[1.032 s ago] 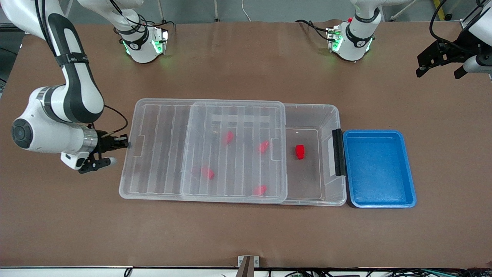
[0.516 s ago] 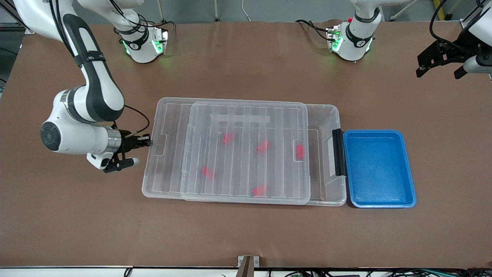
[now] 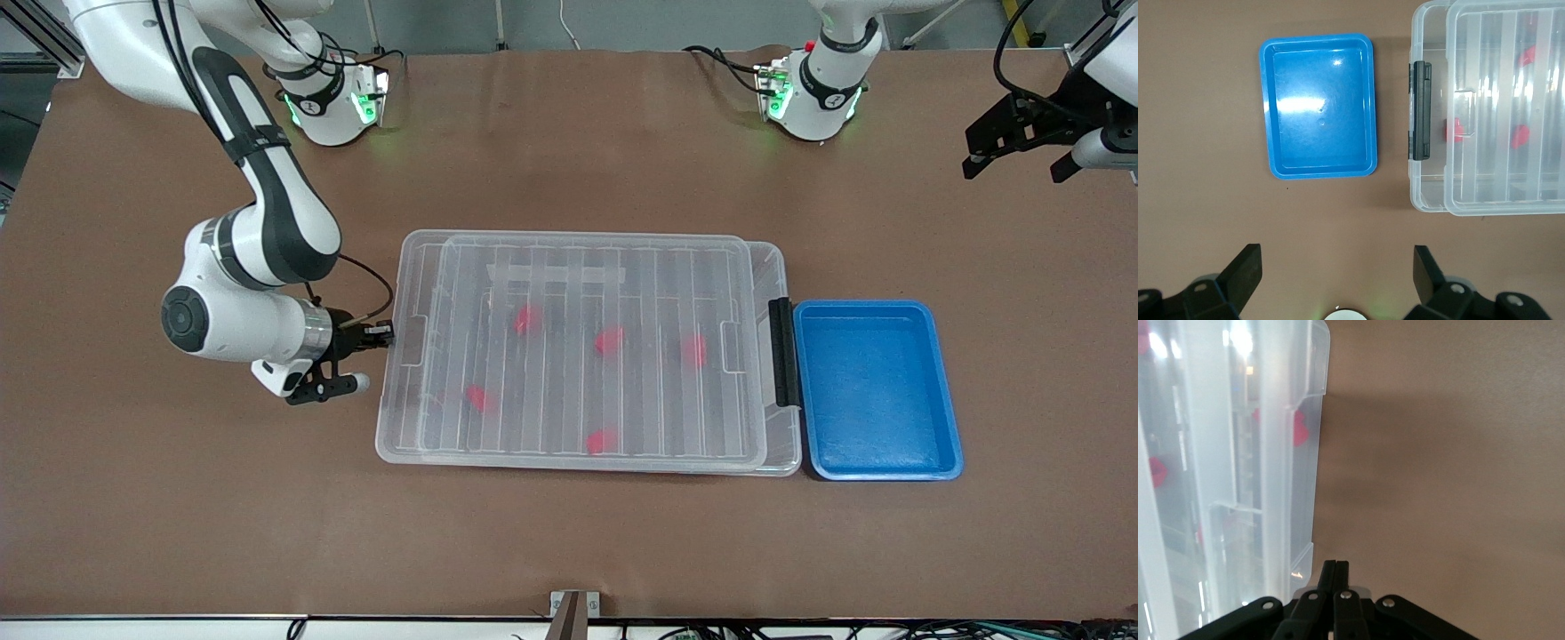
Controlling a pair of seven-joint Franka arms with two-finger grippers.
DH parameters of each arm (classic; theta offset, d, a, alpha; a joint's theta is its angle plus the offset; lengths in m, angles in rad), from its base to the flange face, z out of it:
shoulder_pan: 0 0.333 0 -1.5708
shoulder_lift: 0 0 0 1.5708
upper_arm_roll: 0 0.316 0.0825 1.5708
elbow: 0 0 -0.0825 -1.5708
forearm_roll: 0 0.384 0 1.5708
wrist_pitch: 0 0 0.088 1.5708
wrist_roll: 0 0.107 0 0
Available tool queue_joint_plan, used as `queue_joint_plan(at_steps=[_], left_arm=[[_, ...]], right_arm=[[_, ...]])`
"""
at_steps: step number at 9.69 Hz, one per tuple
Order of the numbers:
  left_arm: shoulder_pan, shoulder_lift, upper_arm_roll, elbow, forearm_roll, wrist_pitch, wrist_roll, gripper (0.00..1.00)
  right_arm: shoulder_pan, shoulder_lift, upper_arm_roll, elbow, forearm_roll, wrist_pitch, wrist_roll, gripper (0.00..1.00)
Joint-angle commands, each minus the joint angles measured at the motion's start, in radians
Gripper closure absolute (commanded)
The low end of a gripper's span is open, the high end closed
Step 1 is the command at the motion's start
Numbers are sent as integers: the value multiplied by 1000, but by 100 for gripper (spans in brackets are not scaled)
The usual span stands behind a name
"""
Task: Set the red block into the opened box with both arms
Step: 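Push the clear lid across the box with the right gripper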
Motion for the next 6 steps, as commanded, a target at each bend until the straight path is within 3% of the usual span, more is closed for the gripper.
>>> queue_joint_plan(at_steps=[1, 6], left_arm=[[6, 8, 1, -16, -14, -13, 20, 0], [6, 8, 1, -15, -11, -13, 20, 0]], right_arm=[[6, 21, 3, 31, 15, -1, 26, 100], [-3, 21, 44, 65, 15, -9, 76, 100]])
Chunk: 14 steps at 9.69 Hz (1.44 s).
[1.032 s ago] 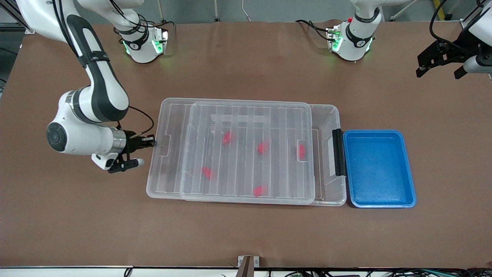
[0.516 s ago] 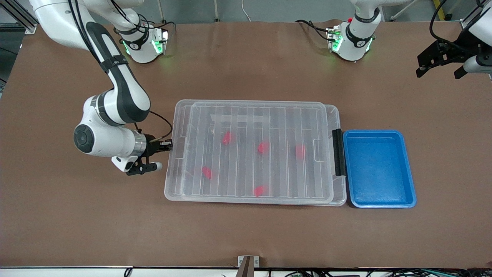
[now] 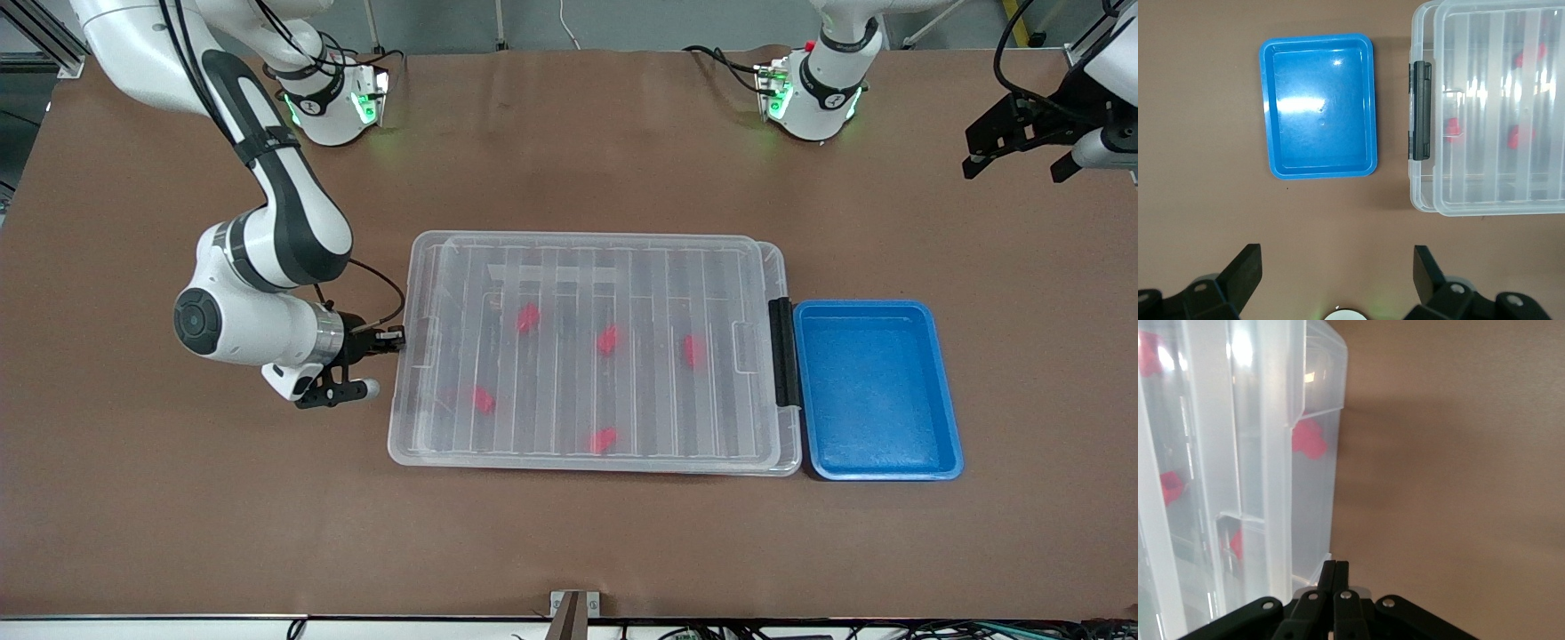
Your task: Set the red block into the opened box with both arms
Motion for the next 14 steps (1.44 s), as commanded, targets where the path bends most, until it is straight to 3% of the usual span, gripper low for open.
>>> queue_joint_plan(at_steps=[1, 2, 4, 5, 7, 8, 11, 14], left_arm=[[6, 8, 1, -15, -10, -13, 22, 0], [6, 9, 1, -1, -5, -13, 22, 0], [8, 14, 1, 10, -4, -13, 20, 0], [14, 18, 1, 20, -2, -13, 20, 0], [14, 20, 1, 22, -2, -13, 22, 0], [12, 23, 1, 22, -2, -13, 22, 0], [14, 25, 1, 28, -2, -13, 22, 0], [14, 25, 1, 31, -2, -13, 22, 0]], right_arm=[[-23, -3, 11, 20, 2, -11, 4, 60], [-36, -28, -6, 19, -7, -18, -35, 1], [-33, -80, -174, 87, -12, -168, -198, 0], [-28, -115, -228, 141, -37, -277, -168, 0], [-30, -219, -239, 164, -233, -322, 57, 0], [-30, -279, -238, 164, -255, -390, 160, 0], [-51, -442, -288, 161, -289, -485, 158, 0], [-152, -505, -294, 173, -304, -587, -33, 0]])
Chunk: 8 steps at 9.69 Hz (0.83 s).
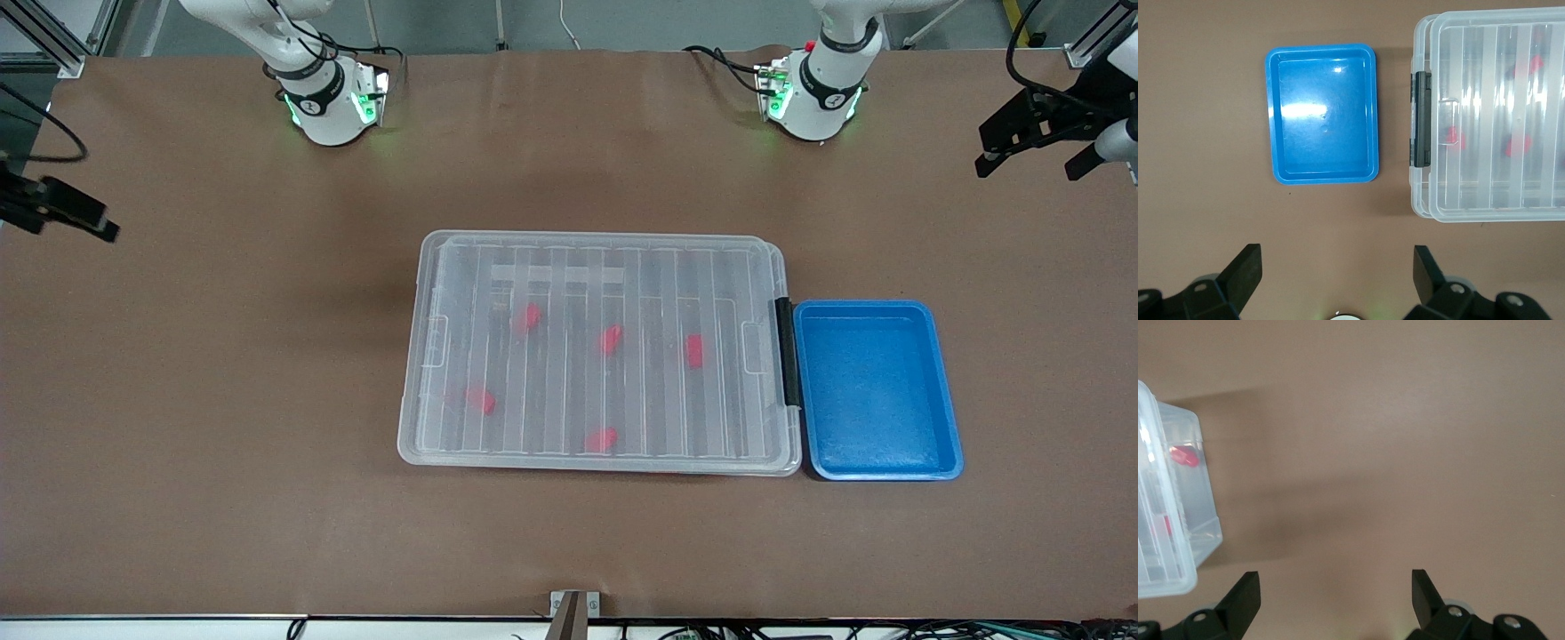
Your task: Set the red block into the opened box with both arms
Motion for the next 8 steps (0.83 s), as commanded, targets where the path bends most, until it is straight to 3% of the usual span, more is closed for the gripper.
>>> queue_joint_plan(at_steps=[1, 8], left_arm=[[5, 20, -3, 4, -2, -13, 22, 0], [4, 18, -3, 4, -2, -15, 22, 0]], right_arm=[[-23, -27, 7, -23, -31, -7, -34, 0], [-19, -24, 7, -23, -34, -4, -36, 0]])
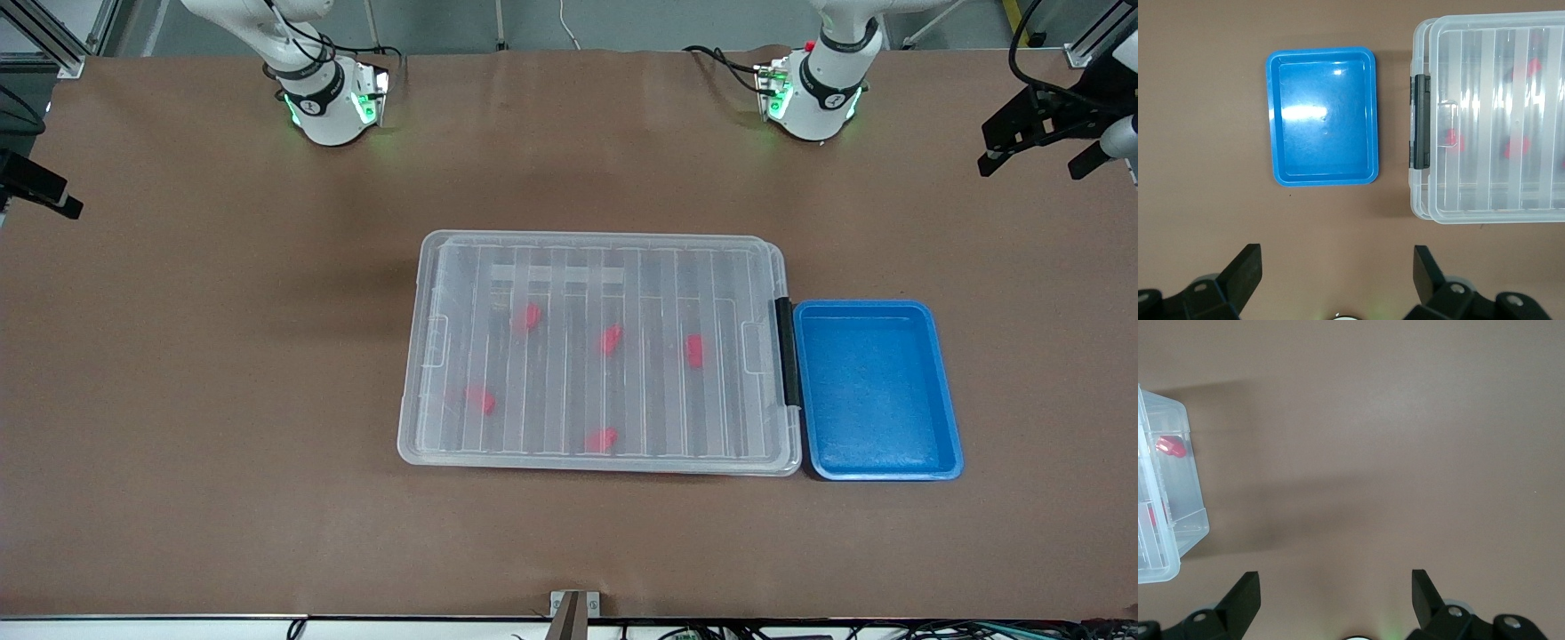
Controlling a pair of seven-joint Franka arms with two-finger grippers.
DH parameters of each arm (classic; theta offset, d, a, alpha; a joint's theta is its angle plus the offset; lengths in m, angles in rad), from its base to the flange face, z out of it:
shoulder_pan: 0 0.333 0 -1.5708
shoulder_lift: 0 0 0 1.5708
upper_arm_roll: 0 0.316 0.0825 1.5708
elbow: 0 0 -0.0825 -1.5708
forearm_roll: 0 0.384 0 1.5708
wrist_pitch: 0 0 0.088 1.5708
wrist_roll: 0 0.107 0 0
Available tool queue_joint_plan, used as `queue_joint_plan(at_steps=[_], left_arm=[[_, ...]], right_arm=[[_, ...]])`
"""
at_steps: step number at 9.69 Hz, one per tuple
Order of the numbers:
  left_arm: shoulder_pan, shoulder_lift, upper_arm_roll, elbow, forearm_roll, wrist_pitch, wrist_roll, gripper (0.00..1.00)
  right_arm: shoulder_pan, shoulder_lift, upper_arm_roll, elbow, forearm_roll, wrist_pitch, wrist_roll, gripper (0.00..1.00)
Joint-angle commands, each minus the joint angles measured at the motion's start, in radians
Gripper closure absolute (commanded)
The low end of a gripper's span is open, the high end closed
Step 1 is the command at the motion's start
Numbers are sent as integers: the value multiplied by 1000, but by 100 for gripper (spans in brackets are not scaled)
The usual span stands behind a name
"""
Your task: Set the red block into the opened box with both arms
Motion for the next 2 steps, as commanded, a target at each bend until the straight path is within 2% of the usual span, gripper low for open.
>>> queue_joint_plan(at_steps=[1, 2], left_arm=[[4, 17, -3, -5, -2, -15, 22, 0], [4, 17, -3, -5, -4, -15, 22, 0]], right_arm=[[2, -12, 2, -14, -20, 4, -7, 0], [2, -12, 2, -14, -20, 3, -7, 0]])
